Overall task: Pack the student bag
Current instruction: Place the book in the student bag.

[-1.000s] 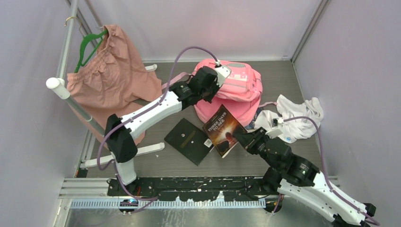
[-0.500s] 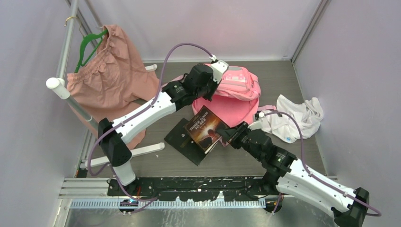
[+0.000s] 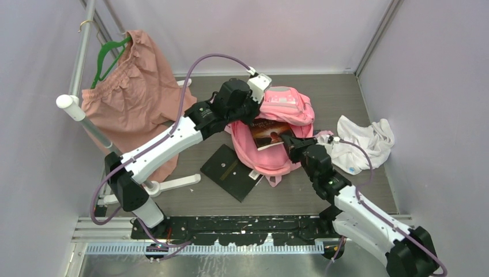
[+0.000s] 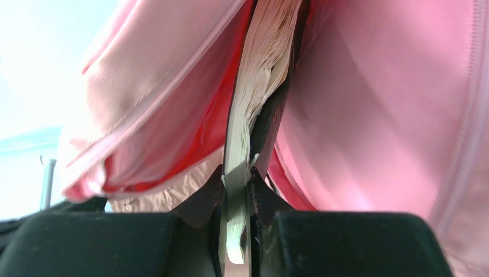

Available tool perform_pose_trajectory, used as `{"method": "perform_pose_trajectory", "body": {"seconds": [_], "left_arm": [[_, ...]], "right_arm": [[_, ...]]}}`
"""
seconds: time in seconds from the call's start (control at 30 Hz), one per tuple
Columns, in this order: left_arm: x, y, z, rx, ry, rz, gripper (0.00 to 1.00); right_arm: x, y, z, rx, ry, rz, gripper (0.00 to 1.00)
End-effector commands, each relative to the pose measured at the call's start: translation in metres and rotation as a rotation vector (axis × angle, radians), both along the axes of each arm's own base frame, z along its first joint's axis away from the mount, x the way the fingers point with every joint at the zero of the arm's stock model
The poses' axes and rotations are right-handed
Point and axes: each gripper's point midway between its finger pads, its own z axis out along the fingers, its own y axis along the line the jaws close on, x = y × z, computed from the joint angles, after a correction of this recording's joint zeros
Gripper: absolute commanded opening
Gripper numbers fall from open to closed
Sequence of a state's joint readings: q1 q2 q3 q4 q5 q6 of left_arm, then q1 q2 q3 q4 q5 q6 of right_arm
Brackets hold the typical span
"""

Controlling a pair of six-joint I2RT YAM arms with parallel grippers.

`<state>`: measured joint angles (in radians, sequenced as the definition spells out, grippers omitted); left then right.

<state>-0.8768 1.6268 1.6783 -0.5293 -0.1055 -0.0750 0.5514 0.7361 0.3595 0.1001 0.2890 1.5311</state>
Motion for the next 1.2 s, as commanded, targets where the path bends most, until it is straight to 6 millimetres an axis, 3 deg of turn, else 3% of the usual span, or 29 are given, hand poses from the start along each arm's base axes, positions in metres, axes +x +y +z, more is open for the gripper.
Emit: {"method": "perform_pose_trajectory", "body": {"seconds": [0.0,0.3,0.43,0.63,0.73,1.0,1.17], "left_arm": [[-0.014,-0.005,0.067,-0.189,-0.086,-0.048,0.0],[-0.024,-0.001,0.061,-0.189,-0.059,-0.069,0.0],[-0.024,0.003,0.06,-0.18,-0.063,-0.061,0.0],[-0.023,0.004,0.059,-0.17,-0.068,-0.056,0.0],[-0.024,0.002,0.061,-0.18,-0.067,-0.064,0.0],[-0.03,-0.002,0.057,-0.19,-0.039,-0.09,0.0],[-0.036,-0.002,0.053,-0.202,-0.016,-0.104,0.0]], "right_arm": [[0.031,-0.002,0.053,0.247,-0.148,-0.113,0.01],[0.063,-0.011,0.071,0.18,-0.216,-0.243,0.01],[0.053,-0.018,0.094,0.266,-0.293,-0.243,0.01],[0.04,-0.034,0.115,0.196,-0.323,-0.277,0.01],[0.048,-0.03,0.1,0.15,-0.289,-0.277,0.01],[0.087,0.005,0.016,0.09,-0.165,-0.223,0.01],[0.105,0.008,-0.01,0.002,-0.123,-0.241,0.01]]}}
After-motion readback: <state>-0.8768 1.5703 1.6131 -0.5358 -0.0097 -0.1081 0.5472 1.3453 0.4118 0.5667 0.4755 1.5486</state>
